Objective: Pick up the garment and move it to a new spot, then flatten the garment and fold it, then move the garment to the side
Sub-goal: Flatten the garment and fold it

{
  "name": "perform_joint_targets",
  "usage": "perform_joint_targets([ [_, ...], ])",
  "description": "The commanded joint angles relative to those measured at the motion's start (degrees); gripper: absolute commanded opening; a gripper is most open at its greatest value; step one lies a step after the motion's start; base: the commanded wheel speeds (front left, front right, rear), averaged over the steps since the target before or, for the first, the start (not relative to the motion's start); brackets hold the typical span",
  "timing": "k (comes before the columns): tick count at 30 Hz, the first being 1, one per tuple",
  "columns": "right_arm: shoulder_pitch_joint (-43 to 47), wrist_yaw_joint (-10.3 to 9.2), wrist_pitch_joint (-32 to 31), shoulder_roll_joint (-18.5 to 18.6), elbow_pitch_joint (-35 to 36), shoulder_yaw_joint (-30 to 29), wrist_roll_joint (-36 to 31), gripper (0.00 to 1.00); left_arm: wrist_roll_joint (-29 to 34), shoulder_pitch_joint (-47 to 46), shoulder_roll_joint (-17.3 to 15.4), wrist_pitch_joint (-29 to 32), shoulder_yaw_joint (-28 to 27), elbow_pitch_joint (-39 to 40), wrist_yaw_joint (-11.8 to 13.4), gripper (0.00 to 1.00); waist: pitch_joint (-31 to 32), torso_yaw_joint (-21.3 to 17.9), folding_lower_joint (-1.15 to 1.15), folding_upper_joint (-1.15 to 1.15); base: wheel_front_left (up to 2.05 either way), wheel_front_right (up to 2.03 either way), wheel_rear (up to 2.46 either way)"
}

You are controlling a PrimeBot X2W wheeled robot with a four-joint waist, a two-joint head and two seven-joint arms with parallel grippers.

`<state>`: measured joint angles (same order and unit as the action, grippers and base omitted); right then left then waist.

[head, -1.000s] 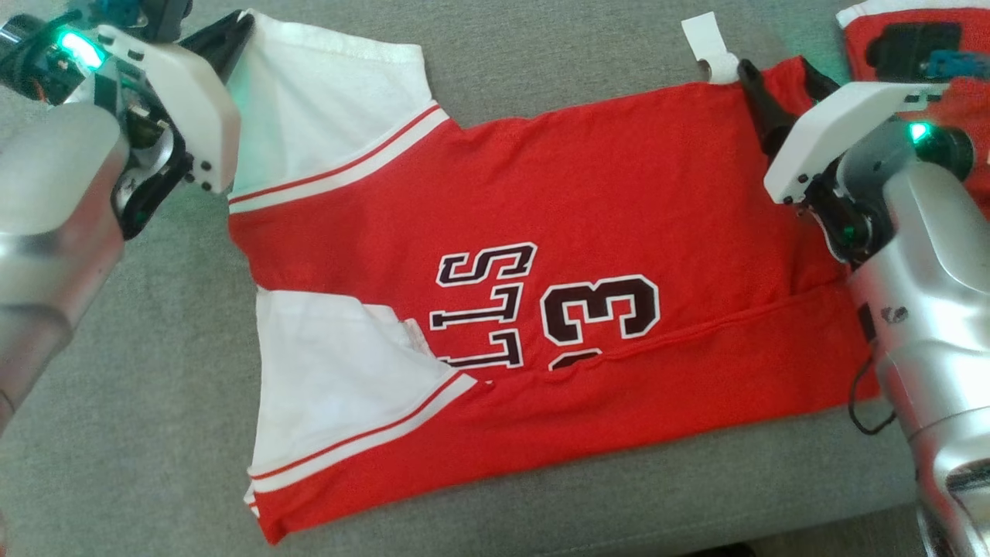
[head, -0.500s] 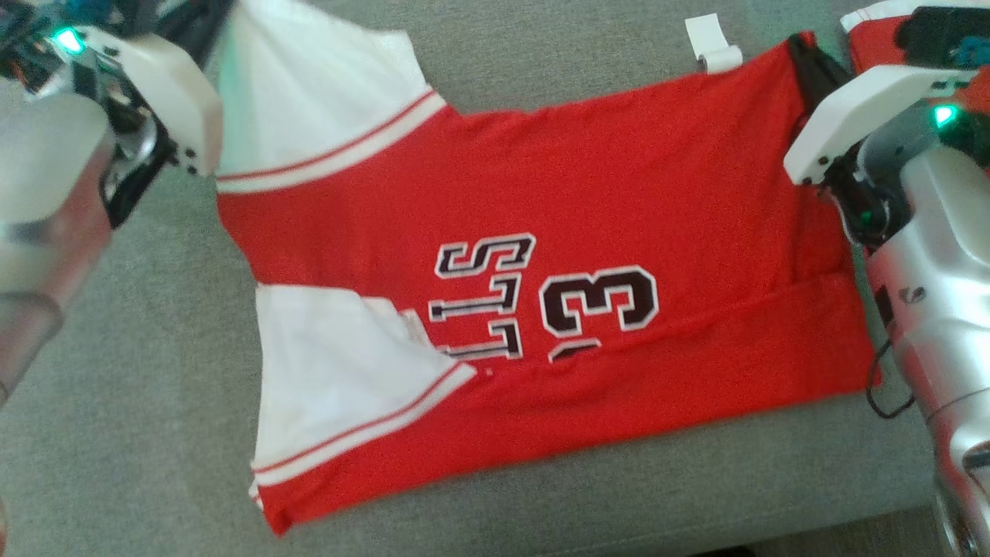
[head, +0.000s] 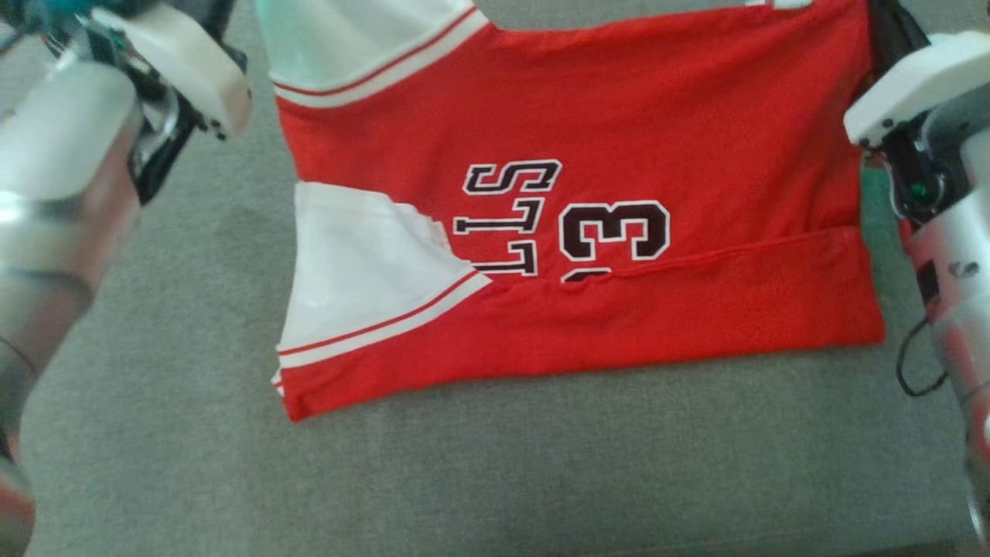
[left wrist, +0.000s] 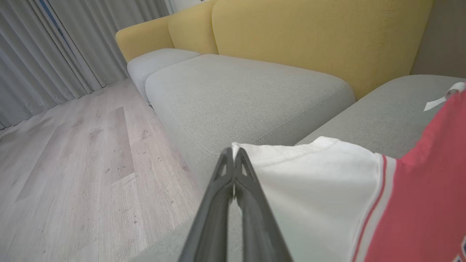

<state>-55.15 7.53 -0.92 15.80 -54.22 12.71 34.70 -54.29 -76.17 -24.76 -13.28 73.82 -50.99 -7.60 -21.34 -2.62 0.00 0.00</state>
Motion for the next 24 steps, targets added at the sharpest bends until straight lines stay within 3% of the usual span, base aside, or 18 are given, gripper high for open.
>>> perform_joint_targets([
  [1,1.7,-0.04,0.6,1.2,2.2,0.7,0.7,0.00,-0.4,-1.0,-2.1,-0.8,-1.7,0.9,0.1,0.00,1.1,1.1,0.00,0.00,0.00,0.00,0.00],
  [12,14.0,-0.04,0.3,4.8,8.3,0.9,3.8,0.00,0.9,9.8,-6.2,-1.7,-3.7,9.8,0.4,0.00,6.3,4.0,0.00,0.00,0.00,0.00,0.00],
  [24,29.5,-0.04,-1.3,5.7,16.3,-3.1,4.4,0.00,4.0,28.4,-11.0,-1.7,-8.8,23.8,5.0,0.00,10.7,5.0,0.00,0.00,0.00,0.00,0.00],
])
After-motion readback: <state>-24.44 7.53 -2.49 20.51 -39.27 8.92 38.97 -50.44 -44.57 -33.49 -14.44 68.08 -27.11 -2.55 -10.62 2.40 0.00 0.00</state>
